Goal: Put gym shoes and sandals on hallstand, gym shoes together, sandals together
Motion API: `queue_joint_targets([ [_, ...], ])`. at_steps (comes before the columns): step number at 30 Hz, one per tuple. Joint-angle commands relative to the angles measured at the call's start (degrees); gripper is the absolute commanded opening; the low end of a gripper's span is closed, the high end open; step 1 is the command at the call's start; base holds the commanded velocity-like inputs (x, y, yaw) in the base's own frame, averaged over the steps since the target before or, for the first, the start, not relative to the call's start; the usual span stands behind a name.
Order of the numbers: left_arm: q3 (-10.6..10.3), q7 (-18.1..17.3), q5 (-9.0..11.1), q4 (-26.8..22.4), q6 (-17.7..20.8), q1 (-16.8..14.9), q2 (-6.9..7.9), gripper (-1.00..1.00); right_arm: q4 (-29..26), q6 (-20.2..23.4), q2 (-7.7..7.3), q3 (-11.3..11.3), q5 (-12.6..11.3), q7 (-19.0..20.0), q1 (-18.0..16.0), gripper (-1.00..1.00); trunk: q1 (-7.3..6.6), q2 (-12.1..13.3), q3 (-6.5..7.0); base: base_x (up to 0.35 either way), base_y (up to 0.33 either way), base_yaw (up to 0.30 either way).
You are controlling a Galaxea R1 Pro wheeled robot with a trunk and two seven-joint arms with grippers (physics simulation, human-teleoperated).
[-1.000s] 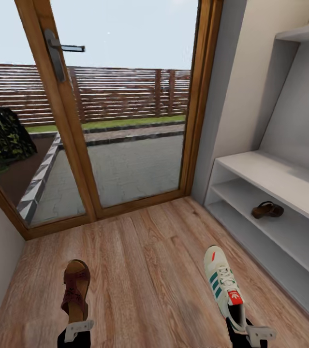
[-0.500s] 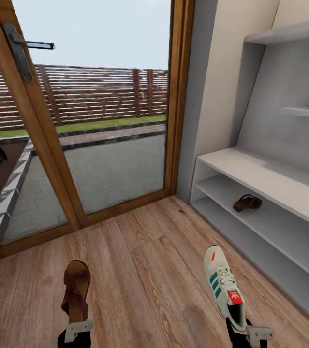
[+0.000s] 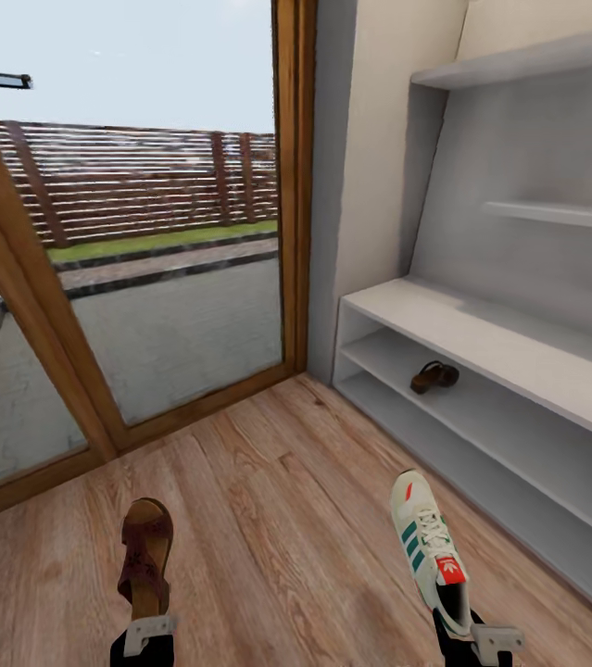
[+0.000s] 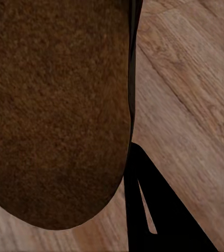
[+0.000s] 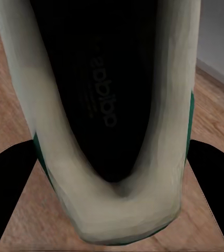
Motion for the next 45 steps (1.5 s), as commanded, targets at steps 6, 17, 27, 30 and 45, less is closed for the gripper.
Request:
queue_joint_targets([
  [6,0.5,-0.4,-0.5,-0.1,-0.1,0.0,-0.07,-1.00,0.0,-0.2,0.08,-0.5,0.4,0.4,-0.1,-1.00,-0.01,0.0,-0.05,0.000,0.000,-0.264],
  [17,0.5,-0.5,-0.5,-0.3,-0.1,0.0,-0.07,-1.00,0.1,-0.2,0.09,-0.5,0.4,0.4,-0.1,-1.00,-0.01,0.0,-0.05,0.000,0.155,-0.264],
  [27,0.5,-0.5,-0.5,-0.2,-0.1,0.0,-0.07,-1.00,1.1,-0.2,0.15,-0.5,0.4,0.4,-0.1,-1.00,-0.01,0.0,-0.05,0.017,0.249,-0.264],
  [30,0.5,-0.5,-0.5,-0.2,-0.1,0.0,-0.07,-1.00,1.3,-0.2,0.17,-0.5,0.3,0.4,-0.1,-1.00,-0.01,0.0,-0.05,0.028,0.059,-0.265],
  [45,0.5,-0.6,-0.5,-0.2,-0.2,0.0,-0.07,-1.00,1.4,-0.2,0.18,-0.5,0.3,0.4,-0.1,-1.00,-0.01,0.0,-0.05,0.002,0.004,-0.265],
])
